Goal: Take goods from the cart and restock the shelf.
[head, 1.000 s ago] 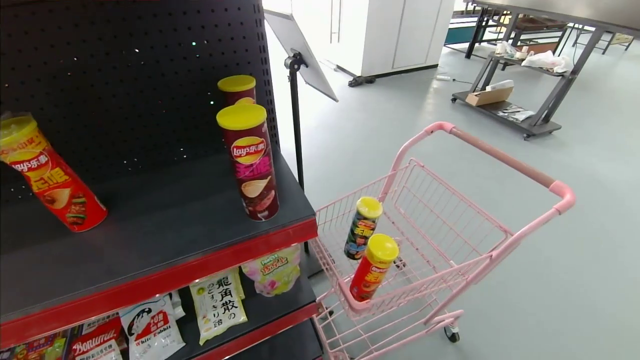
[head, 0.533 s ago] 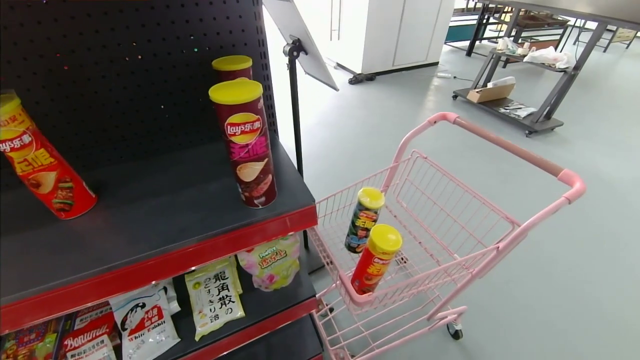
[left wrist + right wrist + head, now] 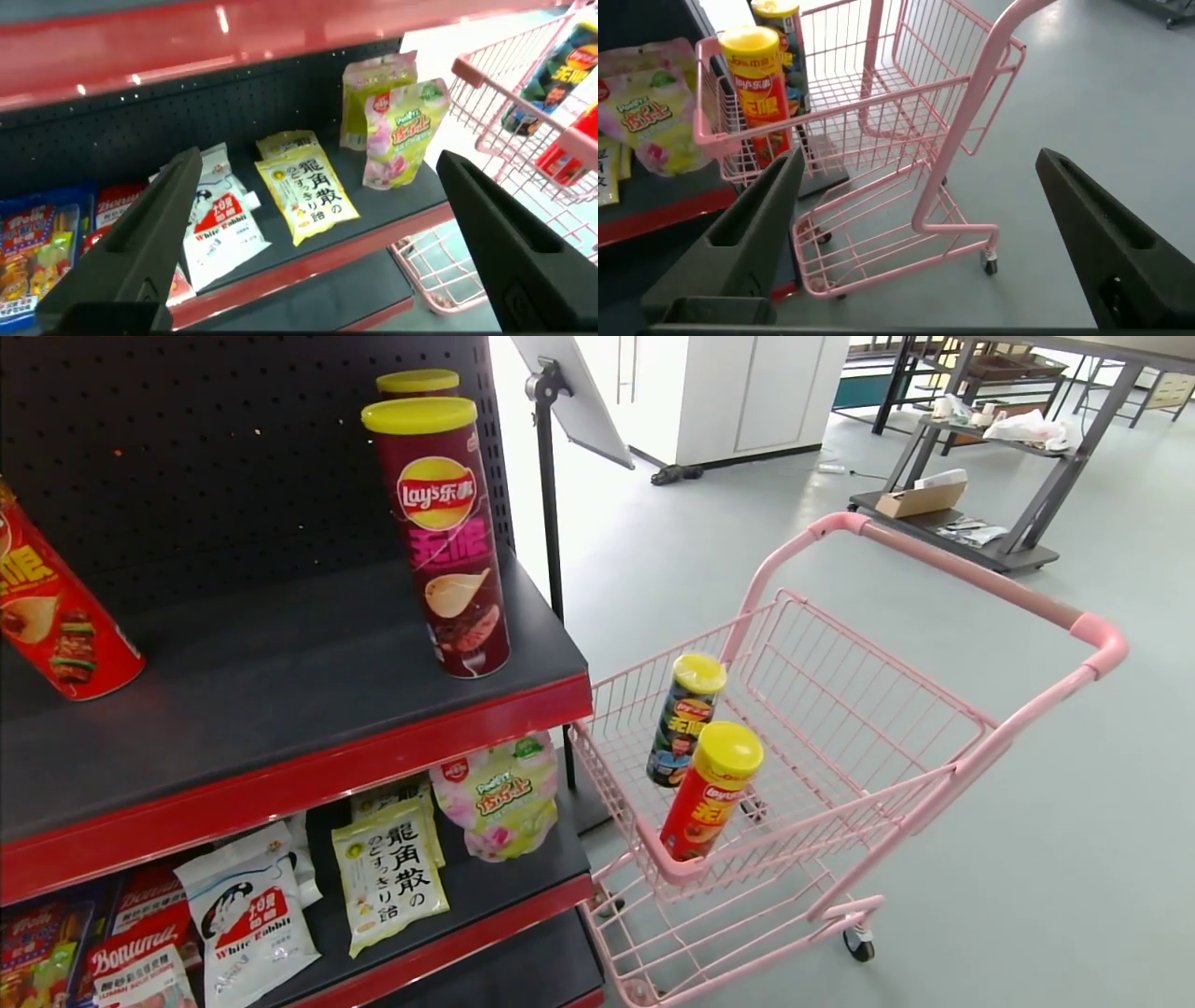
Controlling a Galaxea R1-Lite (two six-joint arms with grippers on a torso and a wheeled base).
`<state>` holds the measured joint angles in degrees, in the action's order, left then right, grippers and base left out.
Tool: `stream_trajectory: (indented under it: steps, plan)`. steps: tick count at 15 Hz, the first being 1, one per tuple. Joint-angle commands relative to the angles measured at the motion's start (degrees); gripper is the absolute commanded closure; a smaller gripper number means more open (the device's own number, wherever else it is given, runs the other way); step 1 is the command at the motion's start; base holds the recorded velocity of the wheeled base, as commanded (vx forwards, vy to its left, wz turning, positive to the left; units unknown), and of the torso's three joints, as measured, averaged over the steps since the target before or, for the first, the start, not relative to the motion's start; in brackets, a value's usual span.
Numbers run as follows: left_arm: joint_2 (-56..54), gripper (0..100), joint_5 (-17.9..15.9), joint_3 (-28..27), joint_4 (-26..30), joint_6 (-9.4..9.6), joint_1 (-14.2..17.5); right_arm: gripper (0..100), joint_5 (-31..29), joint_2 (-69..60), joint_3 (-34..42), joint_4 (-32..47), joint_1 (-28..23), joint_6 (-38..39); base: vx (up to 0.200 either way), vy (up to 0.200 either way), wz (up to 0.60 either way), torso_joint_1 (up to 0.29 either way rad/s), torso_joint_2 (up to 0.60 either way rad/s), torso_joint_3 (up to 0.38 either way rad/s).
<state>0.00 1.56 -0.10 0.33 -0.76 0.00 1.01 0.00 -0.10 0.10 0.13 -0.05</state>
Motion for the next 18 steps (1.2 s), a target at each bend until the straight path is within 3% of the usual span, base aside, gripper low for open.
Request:
stream_trajectory:
  steps: [1, 8, 13, 14, 15, 16, 17, 18]
  plan:
    - [0.1, 0, 0.0, 0.0, 0.0, 0.05, 0.0, 0, 0.0, 0.0, 0.0, 0.0, 0.0, 0.0, 0.000, 0.000, 0.00, -0.188, 0.55, 0.369]
    - [0.1, 0, 0.0, 0.0, 0.0, 0.05, 0.0, 0, 0.0, 0.0, 0.0, 0.0, 0.0, 0.0, 0.000, 0.000, 0.00, -0.145, 0.51, 0.368]
    - [0.1, 0, 0.0, 0.0, 0.0, -0.04, 0.0, 0, 1.7, 0.8, -2.2, -0.1, 0.3, 0.4, 0.000, 0.000, 0.00, -0.022, 0.09, 0.076]
    - [0.1, 0, 0.0, 0.0, 0.0, -0.04, 0.0, 0, 4.9, 17.9, -18.6, 0.0, 3.8, 7.3, 0.000, 0.000, 0.00, 0.000, 0.00, 0.000]
    - [0.1, 0, 0.0, 0.0, 0.0, -0.04, 0.0, 0, 4.3, 31.1, -32.7, -0.1, 4.7, 15.1, 0.000, 0.000, 0.00, 0.000, 0.00, 0.000]
    - [0.1, 0, 0.0, 0.0, 0.0, -0.04, 0.0, 0, 5.1, 35.5, -36.9, -0.1, 5.3, 15.2, 0.000, 0.000, 0.00, 0.000, 0.00, 0.000]
    - [0.1, 0, 0.0, 0.0, 0.0, -0.04, 0.0, 0, 11.3, 45.4, -41.3, -1.6, 10.2, 9.4, 0.000, 0.000, 0.00, 0.000, 0.00, 0.000]
    - [0.1, 0, 0.0, 0.0, 0.0, -0.04, 0.0, 0, 12.5, 51.8, -40.0, -6.0, 12.9, 6.2, 0.000, 0.000, 0.00, 0.000, 0.00, 0.000]
